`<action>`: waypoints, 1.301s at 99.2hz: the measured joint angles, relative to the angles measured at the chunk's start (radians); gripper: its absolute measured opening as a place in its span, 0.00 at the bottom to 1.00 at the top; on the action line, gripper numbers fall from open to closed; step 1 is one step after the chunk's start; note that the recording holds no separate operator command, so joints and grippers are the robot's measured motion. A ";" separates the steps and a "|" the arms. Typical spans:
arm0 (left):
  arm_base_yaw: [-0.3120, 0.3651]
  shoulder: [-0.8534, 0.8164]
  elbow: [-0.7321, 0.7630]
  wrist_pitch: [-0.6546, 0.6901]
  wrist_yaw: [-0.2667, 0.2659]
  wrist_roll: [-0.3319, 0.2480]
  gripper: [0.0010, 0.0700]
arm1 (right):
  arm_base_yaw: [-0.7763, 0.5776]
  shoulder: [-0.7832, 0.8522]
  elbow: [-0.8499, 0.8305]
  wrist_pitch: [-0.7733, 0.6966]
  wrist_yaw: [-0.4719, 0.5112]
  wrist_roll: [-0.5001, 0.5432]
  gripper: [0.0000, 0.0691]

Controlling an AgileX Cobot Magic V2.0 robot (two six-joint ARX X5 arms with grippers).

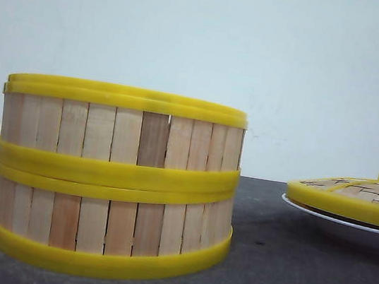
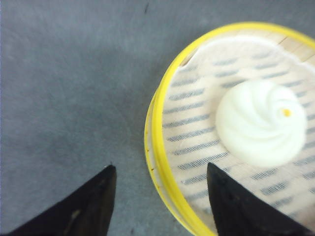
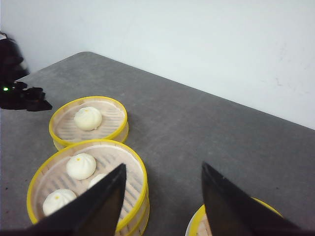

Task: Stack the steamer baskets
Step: 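Reach the left gripper to the third bun basket's rim and grasp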

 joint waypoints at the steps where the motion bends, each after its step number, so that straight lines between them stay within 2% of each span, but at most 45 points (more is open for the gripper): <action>1: 0.000 0.010 0.006 0.000 0.000 -0.002 0.48 | 0.000 0.000 0.000 0.000 0.000 0.000 0.42; 39: 0.002 0.195 0.114 -0.071 -0.009 -0.005 0.48 | 0.000 0.000 0.000 0.000 0.000 0.000 0.42; 46: 0.002 0.209 0.114 -0.075 -0.009 -0.005 0.43 | 0.000 0.000 0.000 0.000 0.000 0.000 0.42; 64: -0.001 0.231 0.118 -0.070 -0.002 -0.006 0.16 | 0.000 0.000 0.000 0.000 0.000 0.000 0.42; 70: -0.004 0.242 0.126 -0.072 -0.002 -0.006 0.11 | 0.000 0.000 0.000 0.000 0.000 0.000 0.42; 98: -0.003 0.264 0.135 -0.066 -0.005 -0.031 0.03 | 0.000 0.008 0.000 0.000 0.000 0.000 0.42; 129: -0.001 0.275 0.211 -0.155 -0.011 -0.024 0.02 | 0.000 0.014 0.000 0.000 0.004 0.000 0.42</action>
